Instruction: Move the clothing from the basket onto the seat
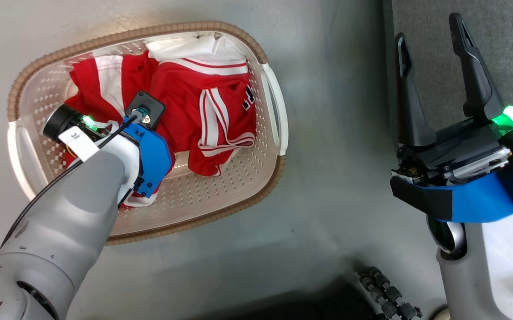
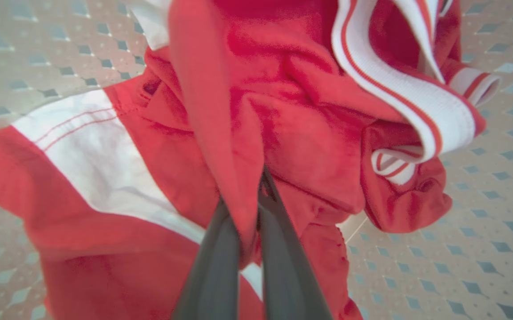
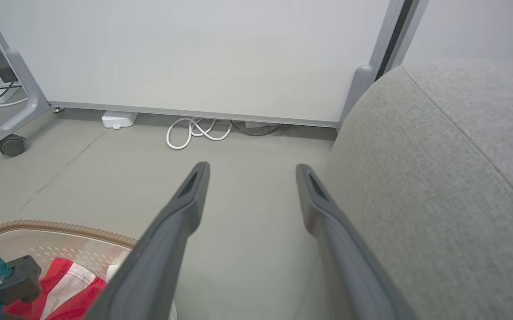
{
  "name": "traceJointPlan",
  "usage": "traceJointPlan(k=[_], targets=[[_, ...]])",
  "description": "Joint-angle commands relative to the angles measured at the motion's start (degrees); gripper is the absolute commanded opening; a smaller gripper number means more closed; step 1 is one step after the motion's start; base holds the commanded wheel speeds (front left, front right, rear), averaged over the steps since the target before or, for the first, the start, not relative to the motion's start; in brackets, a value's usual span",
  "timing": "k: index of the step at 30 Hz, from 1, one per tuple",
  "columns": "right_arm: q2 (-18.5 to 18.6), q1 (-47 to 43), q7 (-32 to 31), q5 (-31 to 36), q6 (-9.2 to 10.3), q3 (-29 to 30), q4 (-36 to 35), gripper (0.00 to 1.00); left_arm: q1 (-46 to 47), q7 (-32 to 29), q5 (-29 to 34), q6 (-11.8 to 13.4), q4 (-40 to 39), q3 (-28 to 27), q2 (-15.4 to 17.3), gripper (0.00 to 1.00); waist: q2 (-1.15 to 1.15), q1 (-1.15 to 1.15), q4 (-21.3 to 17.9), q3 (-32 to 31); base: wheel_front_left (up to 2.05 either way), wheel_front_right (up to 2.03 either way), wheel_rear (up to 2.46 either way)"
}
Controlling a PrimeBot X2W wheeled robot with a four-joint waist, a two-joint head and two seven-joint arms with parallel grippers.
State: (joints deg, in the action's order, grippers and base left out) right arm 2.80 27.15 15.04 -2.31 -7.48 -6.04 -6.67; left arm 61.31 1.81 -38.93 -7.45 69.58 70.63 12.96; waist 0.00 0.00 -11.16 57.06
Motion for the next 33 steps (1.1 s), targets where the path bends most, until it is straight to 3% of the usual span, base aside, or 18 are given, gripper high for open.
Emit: traceJointPlan(k=[1, 16, 25, 33], targets=[[0.17, 0.97, 0.22, 0.20, -0.03, 0.08, 0.32, 1.00, -0.12, 1.07, -0.48, -0.03, -0.19, 0.37, -0.22, 0.00, 0.00, 0.00, 0.65, -1.24, 0.00, 0.00, 0.00], [0.17, -0.03, 0.22, 0.58, -0.03, -0.19, 3.79, 1.00, -4.42, 10.88, -4.31, -0.03, -1.60, 1.80, -3.05, 0.00, 0.00, 0.00, 3.24, -11.81, 0.00, 0.00, 0.00], [0.18, -2.17, 0.21, 1.02, -0.03, 0.62, 5.96, 1.00, -7.12, 13.33, -5.86, -0.03, -2.47, 1.58, -4.20, 0.00, 0.00, 0.00, 5.40, -18.60, 0.00, 0.00, 0.00], [0.18, -4.95, 0.22, 1.17, -0.03, 1.76, 7.72, 1.00, -10.11, 13.46, -3.39, 0.44, -9.28, -4.55, -3.15, 0.00, 0.00, 0.00, 7.87, -25.63, 0.00, 0.00, 0.00]])
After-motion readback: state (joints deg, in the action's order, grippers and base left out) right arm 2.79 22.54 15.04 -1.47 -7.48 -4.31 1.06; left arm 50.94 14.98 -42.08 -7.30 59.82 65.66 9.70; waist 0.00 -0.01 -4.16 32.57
